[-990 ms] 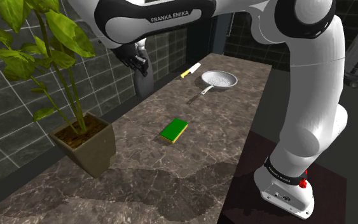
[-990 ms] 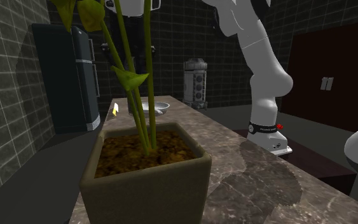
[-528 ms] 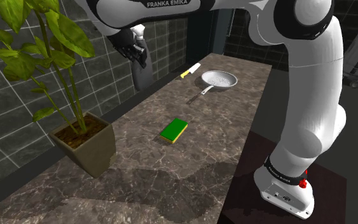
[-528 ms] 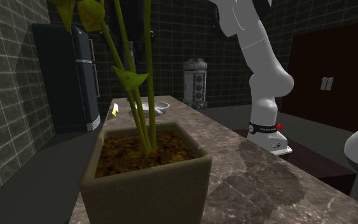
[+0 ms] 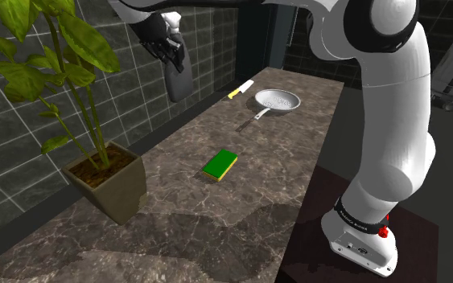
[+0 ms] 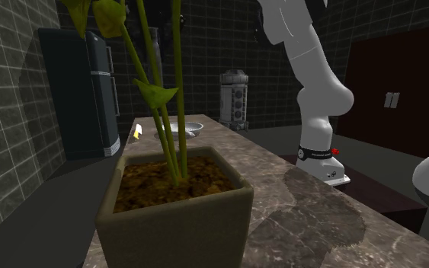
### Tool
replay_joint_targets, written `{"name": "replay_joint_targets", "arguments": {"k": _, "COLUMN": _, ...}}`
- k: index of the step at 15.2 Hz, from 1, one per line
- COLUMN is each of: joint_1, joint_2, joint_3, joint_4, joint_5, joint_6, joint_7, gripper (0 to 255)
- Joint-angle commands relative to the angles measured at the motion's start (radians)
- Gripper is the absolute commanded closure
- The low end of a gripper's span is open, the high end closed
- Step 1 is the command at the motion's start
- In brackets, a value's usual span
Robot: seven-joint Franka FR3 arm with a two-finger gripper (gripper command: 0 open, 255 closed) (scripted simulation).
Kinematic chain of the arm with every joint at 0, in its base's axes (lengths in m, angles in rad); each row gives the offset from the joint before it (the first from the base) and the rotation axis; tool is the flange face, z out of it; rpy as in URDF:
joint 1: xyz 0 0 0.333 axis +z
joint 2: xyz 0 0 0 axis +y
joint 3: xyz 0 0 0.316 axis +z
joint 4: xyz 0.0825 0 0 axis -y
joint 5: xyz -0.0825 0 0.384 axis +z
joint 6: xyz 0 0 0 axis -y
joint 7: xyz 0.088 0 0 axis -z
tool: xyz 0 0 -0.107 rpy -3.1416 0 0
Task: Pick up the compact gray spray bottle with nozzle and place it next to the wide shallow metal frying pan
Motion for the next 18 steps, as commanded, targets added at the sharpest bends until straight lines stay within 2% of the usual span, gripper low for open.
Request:
{"name": "replay_joint_targets", "arguments": {"k": 1, "joint_1": 0.023, "joint_2": 0.009, "joint_3": -0.006, "joint_4": 0.043, "joint_5": -0.013, "joint_6": -0.028, "joint_7": -0.016, "gripper": 255}}
{"name": "replay_joint_targets", "arguments": {"k": 8, "joint_1": 0.136, "joint_2": 0.06, "joint_3": -0.042, "joint_4": 0.238, "joint_5": -0.083, "joint_6": -0.138, "joint_7": -0.09, "gripper": 255}}
{"name": "replay_joint_targets", "arguments": {"k": 11, "joint_1": 0.209, "joint_2": 0.095, "joint_3": -0.069, "joint_4": 0.354, "joint_5": -0.132, "joint_6": -0.193, "joint_7": -0.136, "gripper": 255}}
{"name": "replay_joint_targets", "arguments": {"k": 14, "joint_1": 0.307, "joint_2": 0.145, "joint_3": -0.112, "joint_4": 0.503, "joint_5": -0.197, "joint_6": -0.25, "joint_7": -0.2, "gripper": 255}}
{"name": "replay_joint_targets", "arguments": {"k": 16, "joint_1": 0.16, "joint_2": 0.081, "joint_3": -0.068, "joint_4": 0.34, "joint_5": -0.128, "joint_6": -0.173, "joint_7": -0.172, "gripper": 255}}
{"name": "replay_joint_targets", "arguments": {"k": 18, "joint_1": 0.052, "joint_2": 0.041, "joint_3": -0.044, "joint_4": 0.234, "joint_5": -0.086, "joint_6": -0.107, "joint_7": -0.17, "gripper": 255}}
